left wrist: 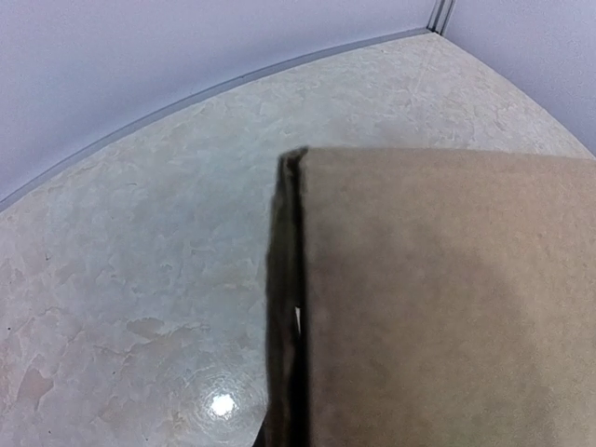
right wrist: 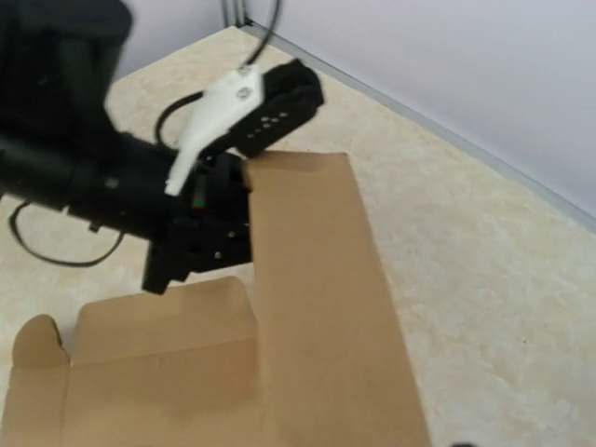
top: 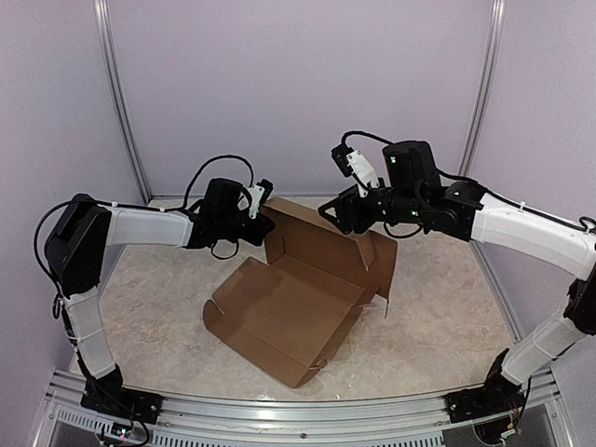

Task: Fold the paper box

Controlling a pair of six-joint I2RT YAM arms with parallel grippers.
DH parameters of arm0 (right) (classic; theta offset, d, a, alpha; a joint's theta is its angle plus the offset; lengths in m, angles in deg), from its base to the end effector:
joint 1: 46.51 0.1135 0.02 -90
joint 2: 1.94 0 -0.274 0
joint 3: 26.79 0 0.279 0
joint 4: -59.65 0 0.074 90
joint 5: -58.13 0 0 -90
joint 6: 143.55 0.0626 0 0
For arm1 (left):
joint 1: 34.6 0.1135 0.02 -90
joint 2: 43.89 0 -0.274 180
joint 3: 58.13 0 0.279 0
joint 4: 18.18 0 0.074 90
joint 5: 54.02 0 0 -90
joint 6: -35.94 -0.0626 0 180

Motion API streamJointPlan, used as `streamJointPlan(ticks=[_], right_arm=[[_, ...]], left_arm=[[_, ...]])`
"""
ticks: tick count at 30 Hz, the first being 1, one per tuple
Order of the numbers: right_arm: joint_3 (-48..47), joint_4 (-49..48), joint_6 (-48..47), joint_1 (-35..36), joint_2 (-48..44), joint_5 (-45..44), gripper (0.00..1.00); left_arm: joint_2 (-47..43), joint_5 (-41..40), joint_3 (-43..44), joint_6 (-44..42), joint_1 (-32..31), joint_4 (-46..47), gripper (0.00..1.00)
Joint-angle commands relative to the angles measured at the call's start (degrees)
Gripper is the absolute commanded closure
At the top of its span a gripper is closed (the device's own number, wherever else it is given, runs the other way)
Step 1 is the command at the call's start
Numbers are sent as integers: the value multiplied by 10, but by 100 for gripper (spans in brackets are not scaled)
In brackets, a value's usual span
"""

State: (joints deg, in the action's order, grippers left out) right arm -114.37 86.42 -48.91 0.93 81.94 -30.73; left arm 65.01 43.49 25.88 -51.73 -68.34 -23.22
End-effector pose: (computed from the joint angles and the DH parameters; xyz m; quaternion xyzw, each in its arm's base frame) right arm 0.2662 0.2917 0.3504 -0.3095 0.7747 0.2495 0.4918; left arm 0.3944 -0.2733 0.1874 0.2654 0.8227 -0.2085 0.4574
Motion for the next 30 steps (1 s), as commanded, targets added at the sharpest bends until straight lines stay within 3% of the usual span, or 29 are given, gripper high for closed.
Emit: streamJointPlan(ticks=[1,6,10,20,30], right_arm=[[-11,-15,50,-6,22,18,40],[-25,-29,63,-13,52,30,67],[-33,-45,79,-22,78,33,100],[-16,-112,122,-29,130,30,100],[-41,-141,137,-29,193,62,100]], left_arm=[[4,8,-9,-20,-23,1,100],[0,-2,-14,-45,-43,-3,100],[-6,-25,-24,-51,-54,2,100],[-3,-88,-55,-38,-91,45,98],[-6,-100,-80,-31,-98,63,96]])
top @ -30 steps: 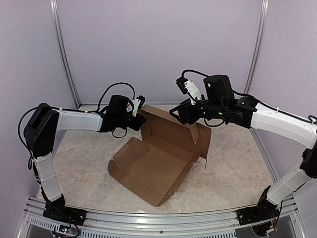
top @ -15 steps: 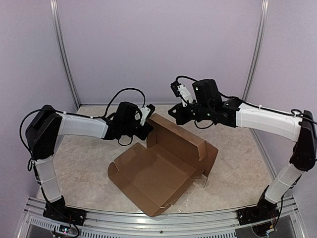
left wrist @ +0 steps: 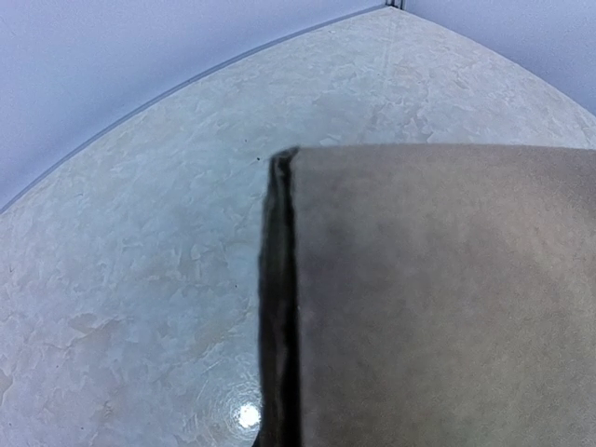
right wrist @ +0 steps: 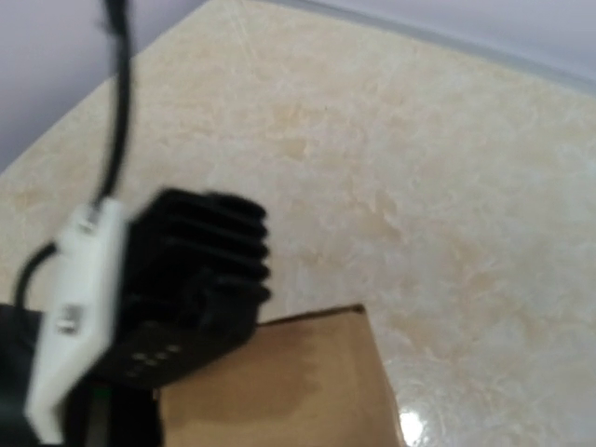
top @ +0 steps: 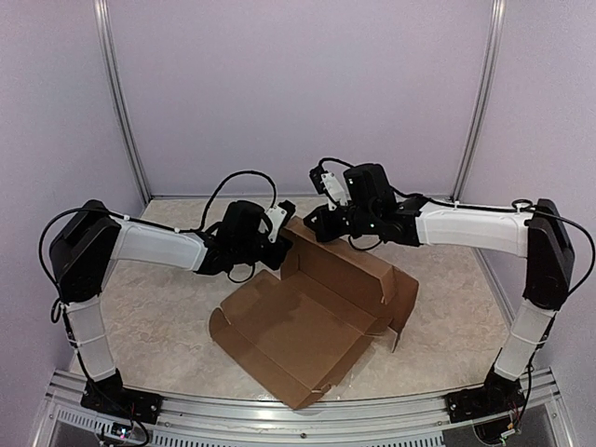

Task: Fold the paper box

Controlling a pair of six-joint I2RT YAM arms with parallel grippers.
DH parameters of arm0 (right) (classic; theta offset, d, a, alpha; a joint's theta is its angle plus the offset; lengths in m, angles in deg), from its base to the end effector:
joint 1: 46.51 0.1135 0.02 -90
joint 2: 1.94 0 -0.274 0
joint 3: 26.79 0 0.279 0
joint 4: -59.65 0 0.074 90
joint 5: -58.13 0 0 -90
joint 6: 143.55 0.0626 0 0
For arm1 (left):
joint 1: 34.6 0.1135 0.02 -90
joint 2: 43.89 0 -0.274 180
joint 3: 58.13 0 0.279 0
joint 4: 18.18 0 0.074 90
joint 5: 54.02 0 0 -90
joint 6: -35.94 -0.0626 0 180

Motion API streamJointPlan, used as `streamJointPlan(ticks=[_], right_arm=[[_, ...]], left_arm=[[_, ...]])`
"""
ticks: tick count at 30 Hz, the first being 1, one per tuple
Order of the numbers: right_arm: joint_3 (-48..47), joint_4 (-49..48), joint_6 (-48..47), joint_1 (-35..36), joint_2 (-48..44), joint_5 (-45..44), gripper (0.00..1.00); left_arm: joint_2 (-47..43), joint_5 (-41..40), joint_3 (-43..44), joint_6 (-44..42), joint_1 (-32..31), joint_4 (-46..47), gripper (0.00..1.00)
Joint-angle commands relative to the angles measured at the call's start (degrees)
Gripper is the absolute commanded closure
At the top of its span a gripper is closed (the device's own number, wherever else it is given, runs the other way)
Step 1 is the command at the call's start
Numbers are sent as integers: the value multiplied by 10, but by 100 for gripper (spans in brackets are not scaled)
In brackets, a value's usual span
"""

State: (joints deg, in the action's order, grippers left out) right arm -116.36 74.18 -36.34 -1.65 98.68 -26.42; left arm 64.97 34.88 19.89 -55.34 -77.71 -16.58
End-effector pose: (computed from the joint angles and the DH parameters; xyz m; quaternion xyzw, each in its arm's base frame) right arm 0.3270 0.3338 0.2705 -0.2266 0.8146 0.3090 0.4355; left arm 0.3420 -0.3185 0.1630 0.3214 0.8006 -0.1728 0.4753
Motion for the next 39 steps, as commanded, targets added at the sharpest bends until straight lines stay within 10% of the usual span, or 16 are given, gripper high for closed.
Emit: streamJointPlan(ticks=[1,39], right_arm=[[-25,-19,12,-3,32,25,100],[-30,56,-11,4,96,17,100]], left_arm=[[-6,-13,-22,6,-5,-2,96],[-42,-35,-112,84,-11,135,73]])
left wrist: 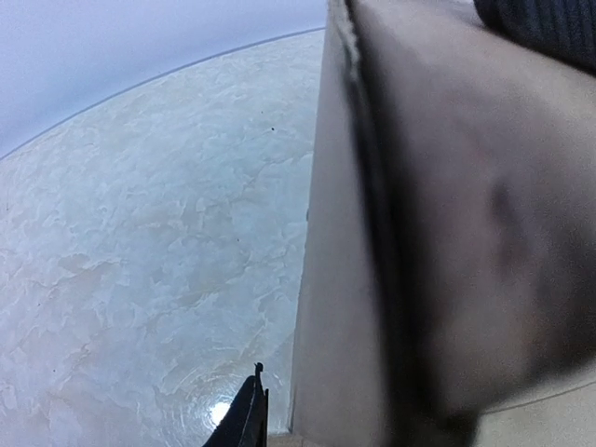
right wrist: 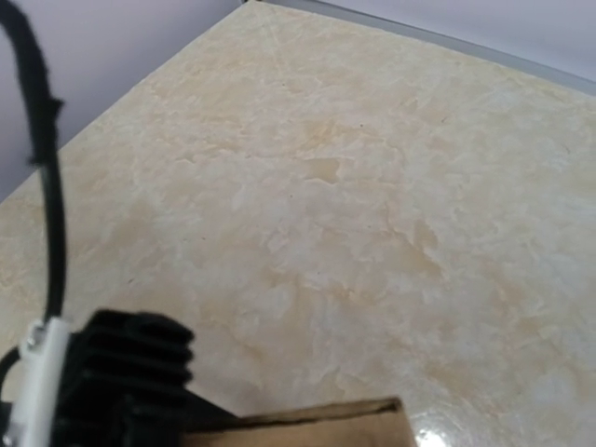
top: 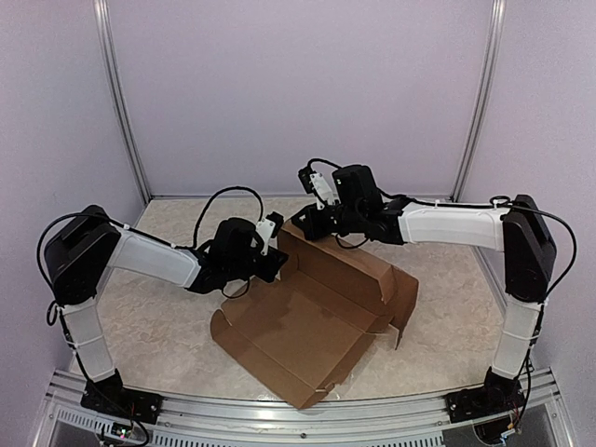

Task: Fold the paper box

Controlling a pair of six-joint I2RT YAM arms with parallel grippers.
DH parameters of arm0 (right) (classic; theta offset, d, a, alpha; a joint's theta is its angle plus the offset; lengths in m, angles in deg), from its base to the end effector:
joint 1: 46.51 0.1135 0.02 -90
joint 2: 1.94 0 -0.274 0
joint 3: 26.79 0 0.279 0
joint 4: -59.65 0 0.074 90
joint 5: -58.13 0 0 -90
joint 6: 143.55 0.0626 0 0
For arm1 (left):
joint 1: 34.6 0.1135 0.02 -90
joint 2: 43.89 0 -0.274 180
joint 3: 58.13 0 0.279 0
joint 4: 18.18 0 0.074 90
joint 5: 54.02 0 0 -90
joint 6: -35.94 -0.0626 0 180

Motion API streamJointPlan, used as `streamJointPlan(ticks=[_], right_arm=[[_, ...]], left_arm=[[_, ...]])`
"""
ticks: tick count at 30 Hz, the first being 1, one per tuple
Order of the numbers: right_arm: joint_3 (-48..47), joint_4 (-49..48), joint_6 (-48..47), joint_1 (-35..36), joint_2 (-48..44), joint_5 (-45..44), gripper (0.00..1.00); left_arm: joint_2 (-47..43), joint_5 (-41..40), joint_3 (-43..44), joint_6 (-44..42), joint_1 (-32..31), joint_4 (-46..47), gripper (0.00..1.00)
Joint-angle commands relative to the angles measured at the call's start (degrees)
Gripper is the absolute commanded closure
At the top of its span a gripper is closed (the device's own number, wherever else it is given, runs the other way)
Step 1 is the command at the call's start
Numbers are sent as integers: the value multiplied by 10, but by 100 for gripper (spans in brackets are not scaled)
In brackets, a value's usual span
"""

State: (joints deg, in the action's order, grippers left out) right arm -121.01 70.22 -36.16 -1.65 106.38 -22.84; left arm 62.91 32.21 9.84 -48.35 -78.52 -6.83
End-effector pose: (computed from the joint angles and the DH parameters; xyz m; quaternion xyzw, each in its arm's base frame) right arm 0.3476 0.3598 0.2490 -0.2405 0.8051 0.3349 0.4263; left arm 0.3181 -0.3006 0.1379 0.2635 0.8129 -0.1921 0.4826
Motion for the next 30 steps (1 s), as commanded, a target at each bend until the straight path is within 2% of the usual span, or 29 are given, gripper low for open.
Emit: streamJointPlan(ticks=[1,10,17,22,30], right_arm=[[14,99,-16,5,21,-22,100],[10,112,-26,11,18,-37,100],[5,111,-24,11,16,-32,100],[-3,112,-20,12,21,-25,100],[-30,114,-11,11,21,-15,100]], left_arm=[[-22,-7,-14,16,-3,44,73],[-13,2,-26,35,-3,98,74],[-3,6,-23,34,-3,95,85],[-1,14,-15,33,-3,84,98],[-11,21,-14,19,-3,72,100]])
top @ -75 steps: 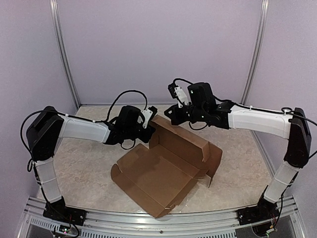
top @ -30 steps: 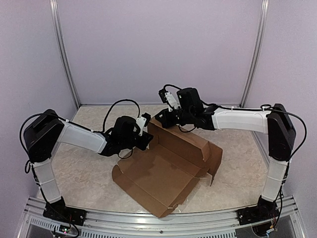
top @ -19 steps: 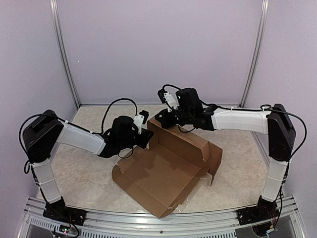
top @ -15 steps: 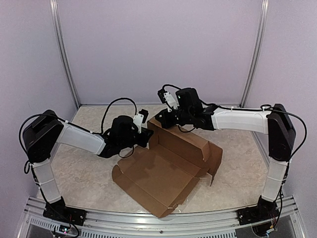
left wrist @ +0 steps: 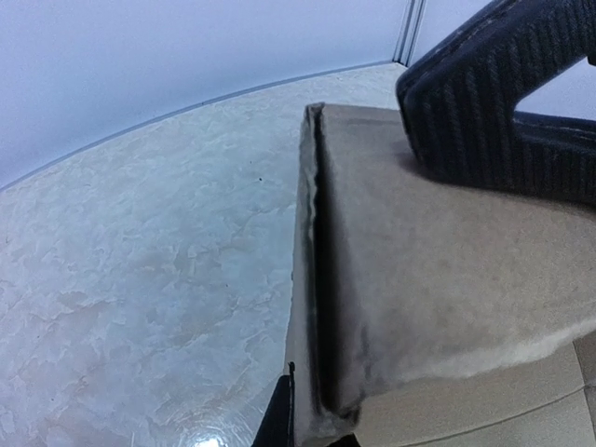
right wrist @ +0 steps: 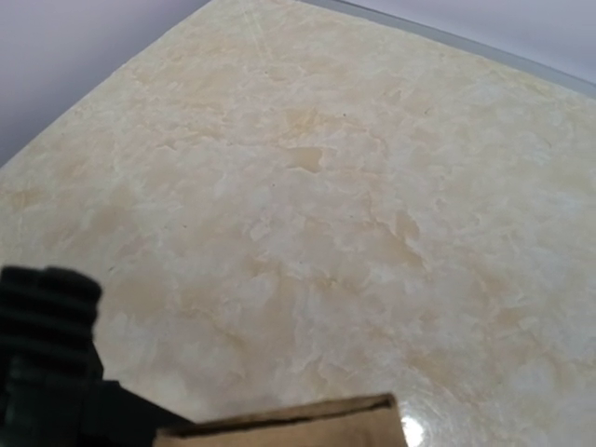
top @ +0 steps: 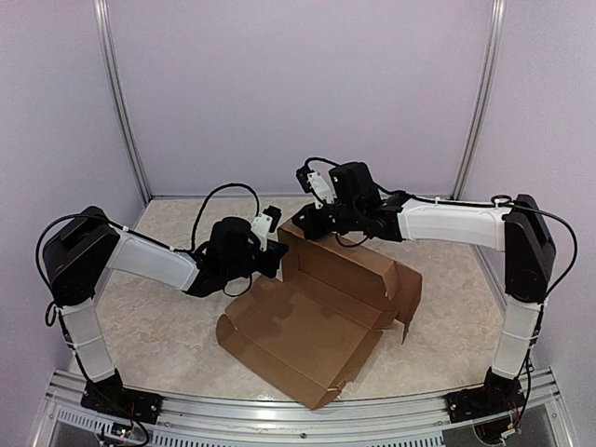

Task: Fold the paper box

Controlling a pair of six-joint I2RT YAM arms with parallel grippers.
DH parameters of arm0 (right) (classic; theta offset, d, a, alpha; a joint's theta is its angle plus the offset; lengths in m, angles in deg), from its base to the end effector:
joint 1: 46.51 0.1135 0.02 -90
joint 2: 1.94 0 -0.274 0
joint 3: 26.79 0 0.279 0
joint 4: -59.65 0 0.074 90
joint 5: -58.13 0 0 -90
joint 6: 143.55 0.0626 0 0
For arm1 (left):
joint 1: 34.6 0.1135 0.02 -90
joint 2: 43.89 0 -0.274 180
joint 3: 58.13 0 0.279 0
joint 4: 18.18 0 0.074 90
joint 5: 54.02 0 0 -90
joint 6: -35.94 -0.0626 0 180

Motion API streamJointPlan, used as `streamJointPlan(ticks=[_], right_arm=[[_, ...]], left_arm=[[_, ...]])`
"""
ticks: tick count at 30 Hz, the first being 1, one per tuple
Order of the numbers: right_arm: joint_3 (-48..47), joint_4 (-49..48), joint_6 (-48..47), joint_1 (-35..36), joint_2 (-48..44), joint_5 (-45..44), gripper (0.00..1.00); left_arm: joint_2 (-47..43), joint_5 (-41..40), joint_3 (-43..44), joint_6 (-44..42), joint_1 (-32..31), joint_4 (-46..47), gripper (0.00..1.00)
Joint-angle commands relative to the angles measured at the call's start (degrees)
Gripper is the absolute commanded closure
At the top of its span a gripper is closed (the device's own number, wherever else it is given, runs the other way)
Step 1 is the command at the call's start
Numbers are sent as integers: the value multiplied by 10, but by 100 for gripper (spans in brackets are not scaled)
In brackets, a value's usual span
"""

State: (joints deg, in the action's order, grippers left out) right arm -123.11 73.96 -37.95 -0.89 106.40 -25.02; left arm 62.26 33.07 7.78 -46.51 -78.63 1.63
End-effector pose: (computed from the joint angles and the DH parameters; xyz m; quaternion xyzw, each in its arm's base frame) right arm 0.3452 0.3634 0.2551 -0.2501 0.8110 0.3118 0.4273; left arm 0.3165 -0.3015 0.1488 0.2432 0.7843 -0.2294 0.5226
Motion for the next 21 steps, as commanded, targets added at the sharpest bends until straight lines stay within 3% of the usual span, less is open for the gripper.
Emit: streamJointPlan(ticks=[1,13,21], right_arm=[[-13,76,10,4,21,10,100],[-78,71,26,4,29,34,100],[-70,71,29,4,57,45,100]], left_arm=[[-5,13,7,-2,-2,-17,100],[-3,17,20,-10,-3,-40,100],[-1,13,25,-7,-3,-49,98]])
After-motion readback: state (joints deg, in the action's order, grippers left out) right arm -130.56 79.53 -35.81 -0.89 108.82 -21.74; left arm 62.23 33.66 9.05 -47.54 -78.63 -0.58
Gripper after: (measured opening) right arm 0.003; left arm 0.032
